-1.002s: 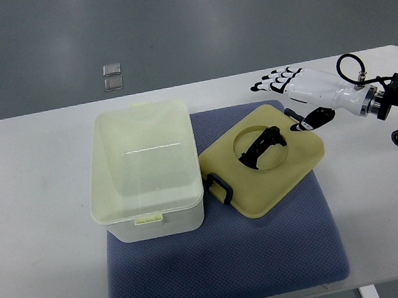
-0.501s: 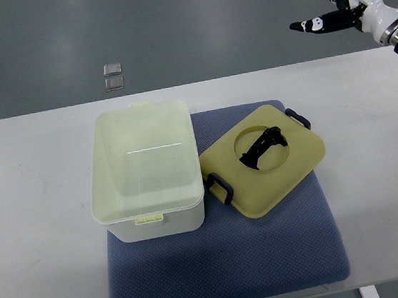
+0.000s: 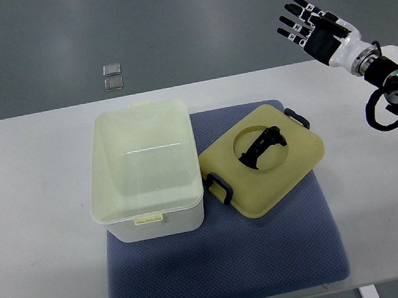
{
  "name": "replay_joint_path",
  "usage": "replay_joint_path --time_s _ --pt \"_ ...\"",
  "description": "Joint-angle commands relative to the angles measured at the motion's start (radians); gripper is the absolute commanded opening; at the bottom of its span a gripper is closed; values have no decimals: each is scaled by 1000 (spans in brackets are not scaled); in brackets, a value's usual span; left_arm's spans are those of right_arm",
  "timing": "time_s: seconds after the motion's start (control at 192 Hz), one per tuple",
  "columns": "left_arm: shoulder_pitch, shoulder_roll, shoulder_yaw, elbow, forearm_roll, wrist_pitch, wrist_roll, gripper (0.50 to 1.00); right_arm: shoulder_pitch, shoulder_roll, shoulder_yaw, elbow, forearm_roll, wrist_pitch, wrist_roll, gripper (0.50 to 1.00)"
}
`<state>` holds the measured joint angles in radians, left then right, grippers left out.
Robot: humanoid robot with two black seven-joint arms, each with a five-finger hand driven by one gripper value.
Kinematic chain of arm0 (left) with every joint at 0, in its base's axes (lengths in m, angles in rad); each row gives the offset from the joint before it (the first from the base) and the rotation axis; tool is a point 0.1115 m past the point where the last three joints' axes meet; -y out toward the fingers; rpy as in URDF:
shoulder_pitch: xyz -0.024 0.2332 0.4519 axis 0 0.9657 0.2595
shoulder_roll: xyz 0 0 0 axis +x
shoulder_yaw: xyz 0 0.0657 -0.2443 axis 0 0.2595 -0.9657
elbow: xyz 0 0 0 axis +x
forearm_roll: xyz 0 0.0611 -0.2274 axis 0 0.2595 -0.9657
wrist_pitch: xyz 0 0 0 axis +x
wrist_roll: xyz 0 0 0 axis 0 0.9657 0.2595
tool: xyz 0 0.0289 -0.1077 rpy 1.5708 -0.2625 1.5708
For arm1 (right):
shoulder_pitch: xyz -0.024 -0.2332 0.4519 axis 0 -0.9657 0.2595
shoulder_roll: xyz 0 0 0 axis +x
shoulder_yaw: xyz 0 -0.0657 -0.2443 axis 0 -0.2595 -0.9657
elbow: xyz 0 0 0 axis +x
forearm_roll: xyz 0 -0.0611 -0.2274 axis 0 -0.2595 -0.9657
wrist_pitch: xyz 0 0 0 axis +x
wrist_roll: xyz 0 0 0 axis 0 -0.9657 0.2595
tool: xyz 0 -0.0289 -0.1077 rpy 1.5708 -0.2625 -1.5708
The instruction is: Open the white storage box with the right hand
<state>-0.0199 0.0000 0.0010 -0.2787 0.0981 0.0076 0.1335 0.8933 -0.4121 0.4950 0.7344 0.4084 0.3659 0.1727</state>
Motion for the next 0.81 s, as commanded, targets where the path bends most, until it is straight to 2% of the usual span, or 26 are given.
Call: replay_joint_path --time_s 0.0,0.162,0.345,0.809 --pt "0 0 1 0 0 0 0 1000 -36 32 60 -18 -6 33 4 930" --pt "1 0 1 -4 0 -1 0 1000 -34 107 85 -119 -6 36 21 930" --pt "0 0 1 -19 0 -1 2 1000 -40 168 166 -188 -2 39 76 930" --pt "0 0 1 -20 0 -1 5 1000 -76 200 224 -193 -10 44 85 930"
